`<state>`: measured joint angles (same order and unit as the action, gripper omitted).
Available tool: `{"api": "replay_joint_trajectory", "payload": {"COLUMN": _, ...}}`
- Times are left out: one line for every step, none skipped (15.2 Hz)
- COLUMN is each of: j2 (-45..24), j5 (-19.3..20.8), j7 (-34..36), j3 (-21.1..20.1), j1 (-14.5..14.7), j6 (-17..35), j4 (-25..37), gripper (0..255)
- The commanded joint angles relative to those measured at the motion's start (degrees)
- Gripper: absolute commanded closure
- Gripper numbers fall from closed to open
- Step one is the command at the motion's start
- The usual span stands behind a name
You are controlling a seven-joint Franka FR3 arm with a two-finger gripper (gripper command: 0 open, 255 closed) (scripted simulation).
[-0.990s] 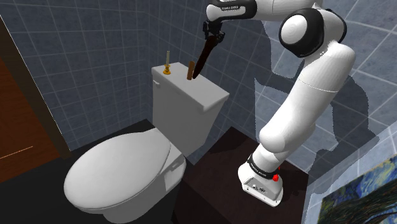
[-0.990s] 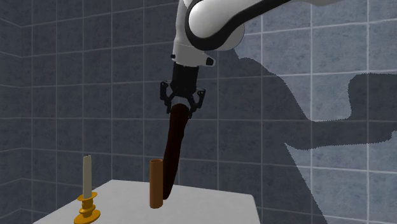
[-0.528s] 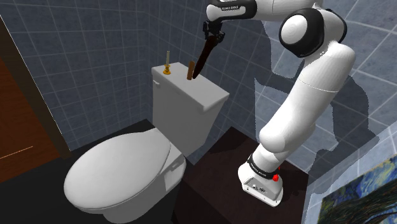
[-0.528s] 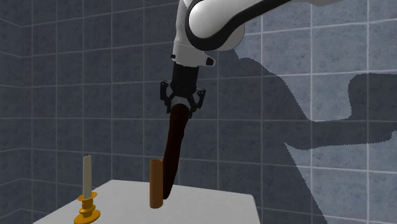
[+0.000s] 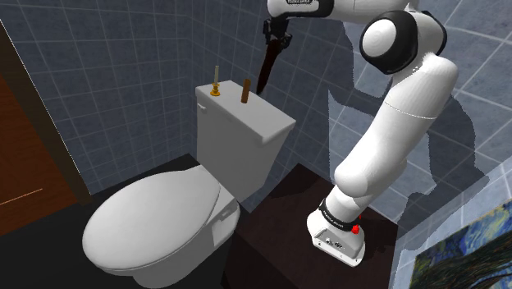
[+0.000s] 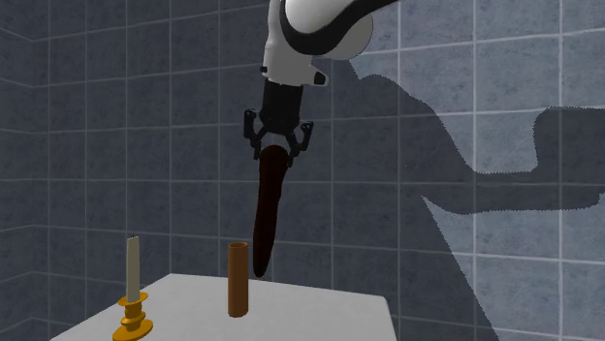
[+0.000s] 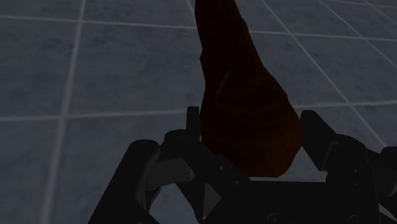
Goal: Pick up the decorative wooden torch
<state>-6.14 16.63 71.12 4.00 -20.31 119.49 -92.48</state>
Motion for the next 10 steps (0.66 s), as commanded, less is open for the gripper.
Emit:
{"api": "replay_joint_trajectory", "payload": {"j2": -0.1, "j5": -0.3, "j7": -0.5, "j3": 0.0, "j1": 0.0, "j6": -1.6, "j4": 1.8, "gripper": 255}}
{"api": "replay_joint_trajectory", "payload": {"j2": -0.2, "j5": -0.4, "j7": -0.7, "j3": 0.0, "j1": 0.0, "j6": -2.3, "j4": 2.7, "gripper": 255}}
{"api": "replay_joint_trajectory", "payload": {"j2": -0.4, "j5": -0.5, "j7": -0.9, "j3": -0.1, "j1": 0.0, "j6": -3.1, "j4": 3.6, "gripper": 255}}
{"api": "replay_joint_trajectory", "payload": {"j2": -0.5, "j5": -0.6, "j7": -1.2, "j3": -0.1, "j1": 0.0, "j6": -3.9, "j4": 4.5, "gripper": 255}}
{"api": "replay_joint_trajectory", "payload": {"j2": -0.6, "j5": -0.7, "j7": -1.4, "j3": -0.1, "j1": 0.0, "j6": -4.7, "j4": 5.5, "gripper": 255}}
{"api": "replay_joint_trajectory", "payload": {"j2": -0.8, "j5": -0.8, "j7": -1.6, "j3": -0.1, "j1": 0.1, "j6": -5.5, "j4": 6.5, "gripper": 255}}
{"api": "replay_joint_trajectory", "payload": {"j2": -1.0, "j5": -0.9, "j7": -1.8, "j3": -0.1, "j1": 0.1, "j6": -6.3, "j4": 7.5, "gripper": 255}}
{"api": "replay_joint_trajectory", "payload": {"j2": -1.2, "j5": -1.0, "j7": -2.0, "j3": -0.1, "j1": 0.1, "j6": -7.1, "j4": 8.5, "gripper": 255}}
{"api": "replay_joint_trajectory", "payload": {"j2": -1.2, "j5": -1.0, "j7": -2.1, "j3": -0.1, "j1": 0.1, "j6": -7.2, "j4": 8.6, "gripper": 255}}
{"api": "replay_joint_trajectory", "payload": {"j2": -1.2, "j5": -1.0, "j7": -2.1, "j3": -0.1, "j1": 0.1, "j6": -7.2, "j4": 8.6, "gripper": 255}}
